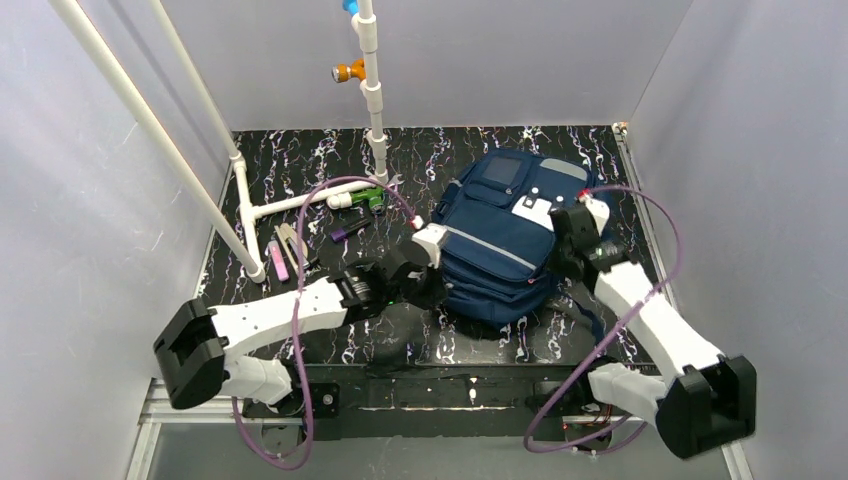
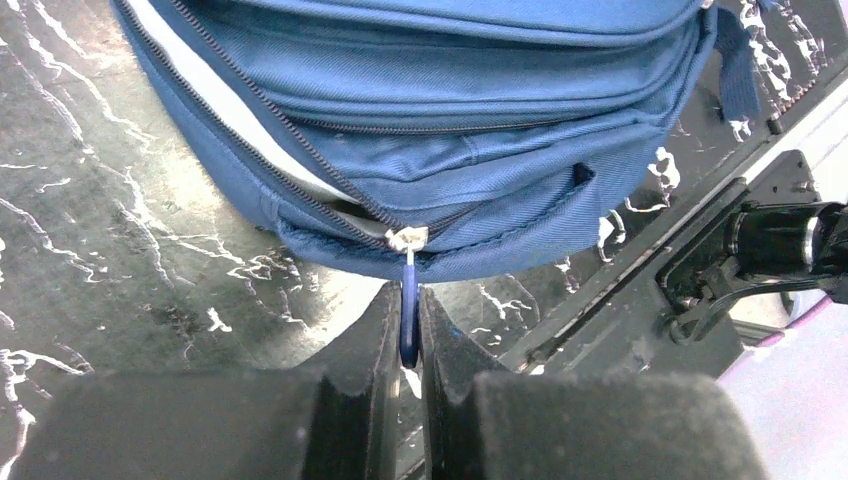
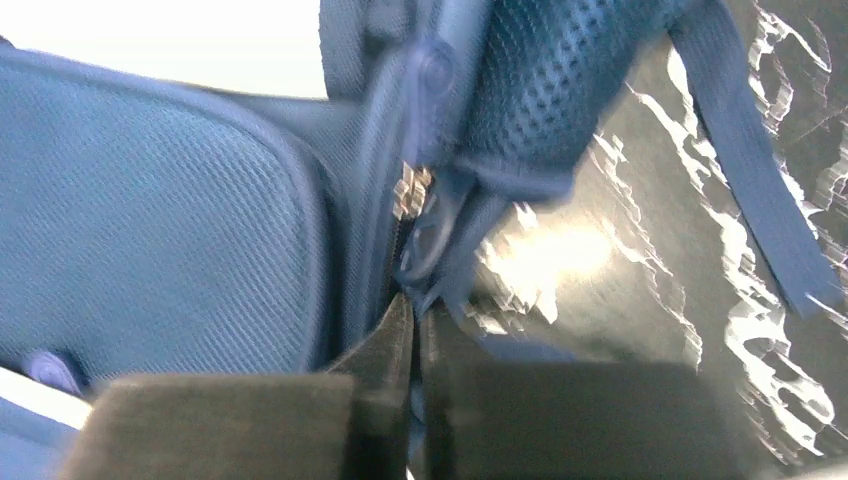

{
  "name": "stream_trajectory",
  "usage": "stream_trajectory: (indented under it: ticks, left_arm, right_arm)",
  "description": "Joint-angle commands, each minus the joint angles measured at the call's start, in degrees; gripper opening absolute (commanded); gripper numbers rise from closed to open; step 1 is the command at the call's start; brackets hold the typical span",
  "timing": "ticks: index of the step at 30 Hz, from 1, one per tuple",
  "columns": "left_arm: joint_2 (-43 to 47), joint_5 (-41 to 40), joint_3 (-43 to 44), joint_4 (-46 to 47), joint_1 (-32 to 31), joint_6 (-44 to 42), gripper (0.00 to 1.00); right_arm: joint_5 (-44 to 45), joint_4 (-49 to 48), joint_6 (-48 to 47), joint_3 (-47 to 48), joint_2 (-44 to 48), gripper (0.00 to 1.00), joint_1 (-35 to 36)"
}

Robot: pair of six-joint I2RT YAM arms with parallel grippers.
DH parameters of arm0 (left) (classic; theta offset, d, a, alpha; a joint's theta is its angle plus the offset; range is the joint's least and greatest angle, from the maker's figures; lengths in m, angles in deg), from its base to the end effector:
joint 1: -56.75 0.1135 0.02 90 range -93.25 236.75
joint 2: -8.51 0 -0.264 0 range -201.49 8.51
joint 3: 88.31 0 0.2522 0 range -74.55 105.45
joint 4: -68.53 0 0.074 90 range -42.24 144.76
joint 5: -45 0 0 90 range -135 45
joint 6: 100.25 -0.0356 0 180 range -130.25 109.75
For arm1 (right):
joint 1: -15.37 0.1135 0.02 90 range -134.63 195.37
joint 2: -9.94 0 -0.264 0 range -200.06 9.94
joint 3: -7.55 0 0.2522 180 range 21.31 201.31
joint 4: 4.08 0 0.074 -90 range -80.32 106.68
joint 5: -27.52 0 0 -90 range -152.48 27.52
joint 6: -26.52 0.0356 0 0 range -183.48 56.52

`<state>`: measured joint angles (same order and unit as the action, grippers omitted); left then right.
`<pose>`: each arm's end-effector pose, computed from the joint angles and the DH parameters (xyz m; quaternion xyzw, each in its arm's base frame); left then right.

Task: Pack the student bag
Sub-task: Zip the student bag at the center of the board.

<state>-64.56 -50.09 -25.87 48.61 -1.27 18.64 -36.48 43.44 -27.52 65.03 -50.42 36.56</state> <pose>0.1538 -0.2403 0.2639 0.1969 0.8452 -0.3127 0.3861 0.2004 0.0610 0.2486 0.1934 0.8994 -0.0280 0.3911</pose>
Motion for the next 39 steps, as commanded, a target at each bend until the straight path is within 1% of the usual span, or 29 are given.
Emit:
stream_trajectory:
  ticks: [1, 2, 3, 4, 5, 6, 8, 9, 10, 11, 12, 13, 14, 17, 20, 23, 28, 31, 32, 33, 34, 35, 36, 37, 39]
  left_arm:
    - [-9.2, 12.7, 10.3, 8.7, -4.1, 6.7, 0.00]
    - [-10.2, 13.0, 11.4, 8.7, -4.1, 6.3, 0.00]
    - [-11.6, 14.0, 13.3, 8.8, -4.1, 5.8, 0.00]
    - [-14.2, 17.0, 16.3, 9.0, -4.1, 6.4, 0.00]
    - [-15.6, 18.9, 17.9, 9.2, -4.2, 7.0, 0.00]
    - [-16.4, 20.0, 19.0, 9.2, -4.6, 7.1, 0.00]
    - [-15.3, 19.0, 19.4, 9.2, -5.2, 6.6, 0.00]
    - [-15.5, 19.1, 20.1, 9.2, -5.6, 6.7, 0.00]
    - [-16.0, 19.4, 20.5, 9.4, -5.7, 7.1, 0.00]
    - [-16.3, 19.6, 20.9, 9.4, -5.8, 7.1, 0.00]
    - [-16.8, 19.9, 21.3, 9.4, -5.9, 7.1, 0.00]
    - [-17.1, 20.1, 21.6, 9.4, -6.2, 7.1, 0.00]
    - [-17.3, 20.3, 22.0, 9.4, -6.3, 7.1, 0.00]
    - [-17.5, 20.3, 22.5, 9.4, -6.7, 6.8, 0.00]
    - [-17.6, 20.3, 23.3, 9.2, -7.3, 5.8, 0.00]
    - [-17.8, 20.3, 23.3, 8.8, -7.9, 5.3, 0.00]
    - [-18.5, 21.4, 23.4, 8.7, -8.7, 5.0, 0.00]
    - [-18.8, 21.4, 24.2, 8.4, -9.8, 3.7, 0.00]
    - [-18.9, 21.3, 24.1, 8.3, -10.2, 3.4, 0.00]
    - [-18.9, 20.9, 24.0, 8.2, -10.4, 3.2, 0.00]
    - [-18.6, 20.3, 23.6, 8.1, -10.5, 3.1, 0.00]
    - [-18.2, 19.1, 23.0, 7.8, -10.5, 3.1, 0.00]
    - [-17.3, 17.5, 22.4, 7.0, -10.4, 2.8, 0.00]
    - [-16.5, 15.3, 21.6, 5.6, -10.4, 2.2, 0.00]
    - [-15.2, 10.7, 20.2, 3.3, -9.9, 1.6, 0.00]
  right_arm:
    - [-5.7, 8.0, -12.3, 23.5, -15.2, 0.70, -4.4]
    - [-7.1, 10.5, -11.7, 24.4, -14.3, 0.76, -4.4]
    - [-8.9, 14.0, -10.1, 23.9, -11.3, 0.82, -4.4]
    - [-8.6, 18.0, -7.6, 23.0, -4.6, 0.87, -4.4]
    - [-10.8, 19.4, -6.0, 22.2, -0.3, 0.90, -4.4]
    - [-16.4, 20.7, -2.6, 20.1, 4.4, 0.93, -4.4]
    - [-27.6, 17.5, 5.0, 13.1, 11.8, 0.93, -4.4]
    - [-34.3, 11.0, 15.6, 4.3, 18.9, 0.92, -4.4]
    - [-36.9, 5.0, 22.1, -2.8, 23.0, 0.92, -4.4]
    - [-38.1, 3.0, 23.7, -4.6, 23.9, 0.91, -4.4]
    - [-38.7, 1.1, 25.5, -6.6, 24.4, 0.85, -4.4]
    - [-38.3, 0.4, 26.1, -7.4, 24.3, 0.78, -4.4]
    - [-37.3, 0.3, 26.1, -7.6, 23.8, 0.74, -4.4]
    - [-34.6, 1.9, 25.2, -7.0, 21.9, 0.70, -4.4]
    - [-31.6, 1.0, 26.3, -7.4, 21.8, 0.70, -4.4]
    - [-29.7, -1.3, 27.3, -7.0, 22.8, 0.73, -4.4]
    - [-23.4, 3.8, 24.9, -4.9, 22.8, 0.78, -4.4]
    - [-21.3, 2.4, 24.3, -7.6, 23.0, 0.77, -4.4]
    - [-20.5, 1.6, 24.3, -8.9, 23.2, 0.74, -4.4]
    - [-19.9, 0.9, 24.0, -9.7, 23.3, 0.67, -4.4]
    - [-19.1, 0.9, 23.9, -10.3, 23.5, 0.53, -4.4]
    - [-18.1, 1.4, 23.3, -10.4, 23.8, 0.43, -4.4]
    - [-17.0, 2.3, 22.6, -9.7, 24.1, 0.20, -4.4]
    - [-15.4, 3.3, 21.5, -9.0, 24.5, 0.02, -4.4]
    - [-11.4, 6.7, 20.2, -6.8, 25.4, 0.01, -4.4]
